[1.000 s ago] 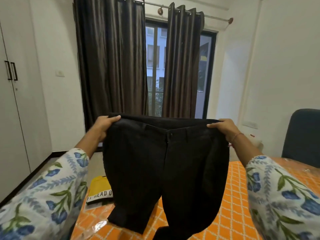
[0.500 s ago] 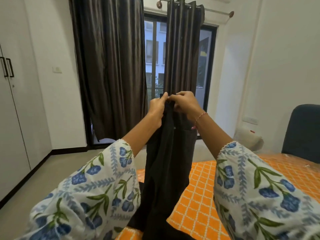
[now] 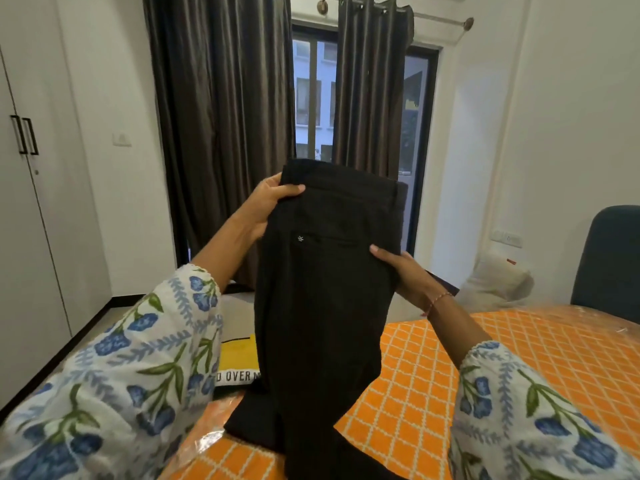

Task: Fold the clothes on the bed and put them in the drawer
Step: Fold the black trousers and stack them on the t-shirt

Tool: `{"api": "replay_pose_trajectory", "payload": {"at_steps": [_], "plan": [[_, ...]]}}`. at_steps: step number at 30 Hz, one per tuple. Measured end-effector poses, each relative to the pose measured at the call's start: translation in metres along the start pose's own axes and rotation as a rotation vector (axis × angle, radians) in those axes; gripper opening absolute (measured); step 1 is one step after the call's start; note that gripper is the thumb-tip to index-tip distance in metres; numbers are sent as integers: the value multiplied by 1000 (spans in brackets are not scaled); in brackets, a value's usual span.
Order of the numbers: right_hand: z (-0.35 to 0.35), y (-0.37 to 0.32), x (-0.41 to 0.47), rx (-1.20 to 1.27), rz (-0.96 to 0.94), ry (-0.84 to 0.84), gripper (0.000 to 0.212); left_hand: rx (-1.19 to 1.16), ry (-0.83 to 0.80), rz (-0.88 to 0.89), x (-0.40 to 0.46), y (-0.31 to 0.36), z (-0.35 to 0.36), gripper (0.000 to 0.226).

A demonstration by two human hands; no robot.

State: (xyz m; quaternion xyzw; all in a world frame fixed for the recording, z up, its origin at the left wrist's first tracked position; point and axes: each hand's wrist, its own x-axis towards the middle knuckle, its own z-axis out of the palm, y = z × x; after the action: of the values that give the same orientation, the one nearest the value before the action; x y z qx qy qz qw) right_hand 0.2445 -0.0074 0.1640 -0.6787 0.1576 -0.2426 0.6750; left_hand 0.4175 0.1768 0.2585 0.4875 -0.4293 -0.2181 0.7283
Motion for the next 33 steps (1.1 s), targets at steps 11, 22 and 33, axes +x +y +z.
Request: {"api": "replay_pose_trajectory", "payload": {"at_steps": [11, 22, 33], "plan": [[-1, -21, 9, -594, -183, 357, 45, 0, 108, -288, -56, -96, -51, 19], [-30, -26, -1, 229, 24, 246, 24, -98, 101, -229, -58, -92, -15, 24], [-28, 19, 23, 38, 20, 181, 65, 130, 204, -107, -32, -55, -47, 67]]}}
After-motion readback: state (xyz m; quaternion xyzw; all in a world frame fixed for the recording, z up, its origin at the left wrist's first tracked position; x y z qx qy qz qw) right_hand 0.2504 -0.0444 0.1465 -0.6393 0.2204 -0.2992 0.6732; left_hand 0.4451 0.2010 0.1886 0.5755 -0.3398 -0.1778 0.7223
